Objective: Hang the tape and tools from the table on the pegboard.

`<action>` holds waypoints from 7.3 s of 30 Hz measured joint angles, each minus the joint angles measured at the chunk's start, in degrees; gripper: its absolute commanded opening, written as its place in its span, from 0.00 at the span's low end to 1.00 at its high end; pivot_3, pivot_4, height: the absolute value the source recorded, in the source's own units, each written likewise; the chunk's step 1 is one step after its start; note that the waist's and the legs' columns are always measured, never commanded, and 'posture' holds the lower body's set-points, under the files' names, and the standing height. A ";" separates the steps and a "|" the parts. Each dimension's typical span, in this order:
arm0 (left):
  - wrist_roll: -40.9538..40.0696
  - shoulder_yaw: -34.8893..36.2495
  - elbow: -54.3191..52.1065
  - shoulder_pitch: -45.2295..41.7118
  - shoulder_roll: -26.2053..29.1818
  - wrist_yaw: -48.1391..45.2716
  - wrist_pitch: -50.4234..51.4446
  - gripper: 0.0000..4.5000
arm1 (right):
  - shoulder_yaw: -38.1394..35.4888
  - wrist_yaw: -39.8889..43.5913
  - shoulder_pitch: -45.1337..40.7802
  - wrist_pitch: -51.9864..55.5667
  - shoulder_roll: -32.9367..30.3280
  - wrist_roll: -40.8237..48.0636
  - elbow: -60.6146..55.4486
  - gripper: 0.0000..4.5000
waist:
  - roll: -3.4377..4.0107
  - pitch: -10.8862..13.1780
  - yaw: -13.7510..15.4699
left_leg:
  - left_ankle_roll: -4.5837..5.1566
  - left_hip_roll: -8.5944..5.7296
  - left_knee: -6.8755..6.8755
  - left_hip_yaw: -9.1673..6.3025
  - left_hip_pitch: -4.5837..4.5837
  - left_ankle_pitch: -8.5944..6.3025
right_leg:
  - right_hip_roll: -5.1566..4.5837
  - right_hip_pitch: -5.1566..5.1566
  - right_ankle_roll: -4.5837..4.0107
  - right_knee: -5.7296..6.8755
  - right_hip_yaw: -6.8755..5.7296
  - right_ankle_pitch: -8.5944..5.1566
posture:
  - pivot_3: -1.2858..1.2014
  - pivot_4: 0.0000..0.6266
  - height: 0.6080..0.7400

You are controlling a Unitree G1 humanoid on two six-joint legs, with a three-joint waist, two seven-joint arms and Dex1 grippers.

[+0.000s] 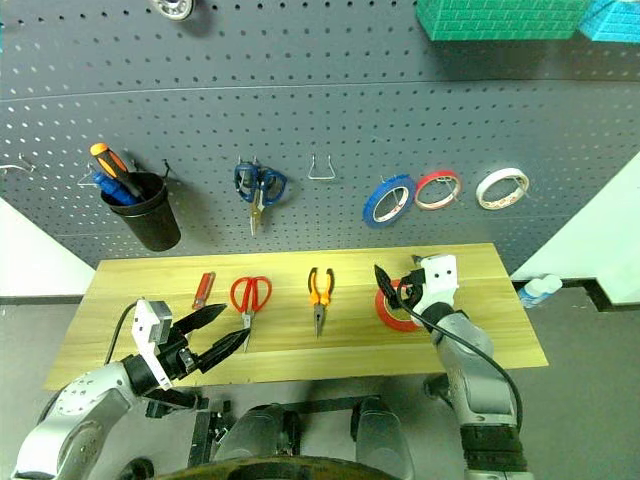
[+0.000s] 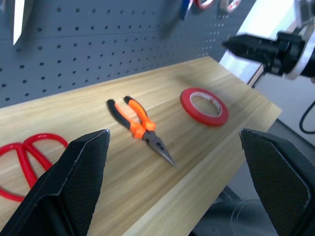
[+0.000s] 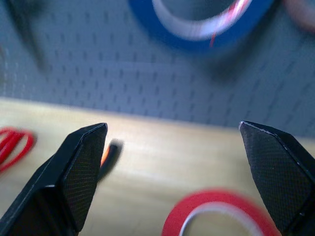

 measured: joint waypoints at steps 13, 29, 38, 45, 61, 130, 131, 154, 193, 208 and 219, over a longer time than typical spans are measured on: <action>1.10 -0.77 0.68 -1.11 -0.61 -1.18 -0.14 0.98 | 3.97 2.40 0.46 3.36 -4.44 -2.74 -0.10 1.00 | -0.05 0.52 -0.35 | 0.02 0.04 0.09 0.09 0.36 -0.02 | 0.05 0.24 0.07 0.02 0.01 -0.04 | 0.49 0.19 1.00; 0.98 -0.34 -0.85 0.19 0.88 -2.38 0.29 0.98 | 11.03 8.46 -6.03 23.36 -11.21 -5.15 -1.55 1.00 | -0.56 3.15 -0.23 | 0.03 0.07 0.08 0.08 0.21 -0.02 | 0.02 0.09 0.01 0.00 0.04 -0.01 | 0.50 0.29 1.00; 0.29 0.54 -4.13 -0.24 3.74 -3.84 1.86 0.98 | 13.27 9.66 -10.63 29.24 -11.81 -5.44 -0.77 1.00 | -0.55 4.37 -0.11 | 0.03 0.03 0.13 0.02 -0.44 -0.01 | -0.06 -0.43 0.01 -0.01 -0.02 0.01 | 0.50 0.33 1.00; 0.48 0.67 -5.23 -1.30 5.81 -5.70 1.59 0.98 | 12.60 6.88 -11.54 31.06 -11.20 -6.18 2.61 1.00 | -0.50 5.05 -0.17 | 0.03 0.02 0.13 0.02 -0.50 -0.01 | -0.11 -0.49 0.00 -0.02 -0.02 0.02 | 0.50 0.34 1.00; 3.93 0.82 -8.62 -3.04 6.42 -4.93 -0.47 0.98 | 11.90 5.46 -12.35 29.83 -10.59 -6.78 5.70 1.00 | -0.44 5.40 -0.19 | 0.03 0.00 0.13 0.03 -0.55 -0.01 | -0.11 -0.53 0.02 -0.02 -0.05 0.03 | 0.50 0.32 1.00; -2.12 3.32 0.10 -9.47 3.25 -10.19 -2.87 1.00 | -4.35 5.99 -2.35 1.12 -3.69 -0.67 9.70 0.15 | -0.16 1.32 -0.57 | 0.02 0.18 1.10 0.15 -0.36 0.00 | 0.39 0.02 0.35 0.13 -0.10 0.59 | 0.48 0.04 1.00; -2.33 3.33 0.21 -9.66 3.18 -10.28 -2.88 1.00 | -5.07 5.51 -2.41 0.65 -3.35 -0.19 9.66 0.15 | -0.15 1.00 -0.57 | 0.02 0.18 1.10 0.16 -0.35 0.00 | 0.39 0.03 0.35 0.13 -0.09 0.59 | 0.48 0.04 1.00; -2.71 2.87 7.08 -16.20 -0.01 -13.52 -5.09 1.00 | -7.75 -3.79 -7.75 -14.10 0.18 -0.97 12.66 0.15 | 0.36 -1.70 -2.35 | 0.01 0.23 1.07 0.55 0.46 0.00 | 0.59 0.58 0.31 0.25 0.46 0.68 | 0.47 0.00 1.00; -2.68 3.18 3.62 -11.02 -0.77 -12.63 -4.71 1.00 | -5.91 3.68 -27.07 -22.81 -3.56 -2.25 36.91 0.59 | 0.28 -2.10 -3.22 | 0.02 0.22 1.08 0.64 0.51 0.01 | 0.60 0.56 0.40 0.33 0.63 0.77 | 0.51 0.00 1.00; -2.79 3.61 2.47 -10.97 -0.16 -11.64 -2.84 1.00 | -4.12 4.76 -12.31 -18.65 0.05 -1.00 23.91 0.99 | 0.31 -2.18 -2.76 | 0.02 0.24 1.07 0.65 0.54 0.00 | 0.58 0.55 0.32 0.35 0.72 0.72 | 0.50 0.00 1.00; -4.03 8.45 -0.45 -4.98 2.53 -11.06 -2.47 1.00 | 4.52 -2.35 -10.11 5.93 3.22 -2.81 7.60 0.99 | 0.26 -2.04 -2.79 | -0.01 0.52 1.05 0.68 0.45 -0.01 | 0.66 0.28 0.16 0.34 0.73 0.72 | 0.52 0.10 1.00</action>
